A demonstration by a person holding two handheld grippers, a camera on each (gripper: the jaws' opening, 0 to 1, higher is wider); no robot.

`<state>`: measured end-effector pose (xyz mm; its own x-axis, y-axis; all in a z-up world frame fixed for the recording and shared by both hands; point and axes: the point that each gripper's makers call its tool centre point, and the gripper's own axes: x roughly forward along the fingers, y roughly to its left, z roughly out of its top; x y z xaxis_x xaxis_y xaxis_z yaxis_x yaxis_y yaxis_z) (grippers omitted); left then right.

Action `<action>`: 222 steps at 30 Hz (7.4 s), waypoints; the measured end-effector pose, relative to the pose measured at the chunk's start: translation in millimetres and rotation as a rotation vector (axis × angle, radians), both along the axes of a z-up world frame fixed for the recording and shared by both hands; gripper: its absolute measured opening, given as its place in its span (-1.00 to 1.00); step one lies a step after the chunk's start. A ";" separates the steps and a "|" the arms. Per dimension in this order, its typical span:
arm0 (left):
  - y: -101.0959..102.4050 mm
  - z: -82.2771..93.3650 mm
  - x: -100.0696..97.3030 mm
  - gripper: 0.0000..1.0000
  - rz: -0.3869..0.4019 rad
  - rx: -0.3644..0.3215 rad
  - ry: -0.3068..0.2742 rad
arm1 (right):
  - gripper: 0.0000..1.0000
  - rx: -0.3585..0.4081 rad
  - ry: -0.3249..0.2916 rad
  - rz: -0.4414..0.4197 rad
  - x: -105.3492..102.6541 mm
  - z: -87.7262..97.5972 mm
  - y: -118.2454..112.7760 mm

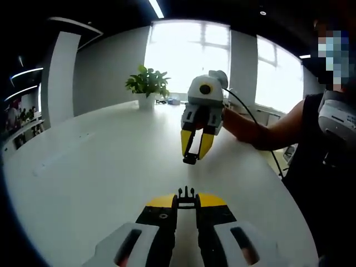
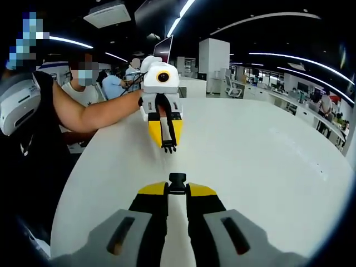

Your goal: Snap the two parts of the plastic buckle together until the buckle closes and remains connected.

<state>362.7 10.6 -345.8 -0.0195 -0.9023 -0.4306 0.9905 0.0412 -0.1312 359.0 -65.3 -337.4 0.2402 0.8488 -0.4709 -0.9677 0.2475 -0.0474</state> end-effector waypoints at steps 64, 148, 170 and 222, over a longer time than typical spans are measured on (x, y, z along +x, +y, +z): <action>-6.0 -15.9 6.4 -0.78 0.009 0.010 -0.014 | -0.78 0.013 -0.006 0.025 1.6 -16.4 8.5; -10.1 -18.5 1.4 -0.78 -0.014 0.022 -0.012 | -0.78 -0.002 -0.005 0.039 -0.5 -20.7 12.9; -10.1 -18.9 0.2 -0.78 -0.019 0.022 -0.013 | -0.78 -0.004 -0.004 0.040 0.0 -21.4 14.9; -15.3 -23.0 -2.0 -0.78 -0.032 0.026 -0.020 | -0.78 -0.019 -0.010 0.049 -0.9 -27.0 17.4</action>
<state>360.8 -4.7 -368.8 -0.0394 -0.8901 -0.4542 0.9938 0.0124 -0.1105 358.1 -47.9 -364.3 0.2030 0.8506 -0.4851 -0.9782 0.1987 -0.0610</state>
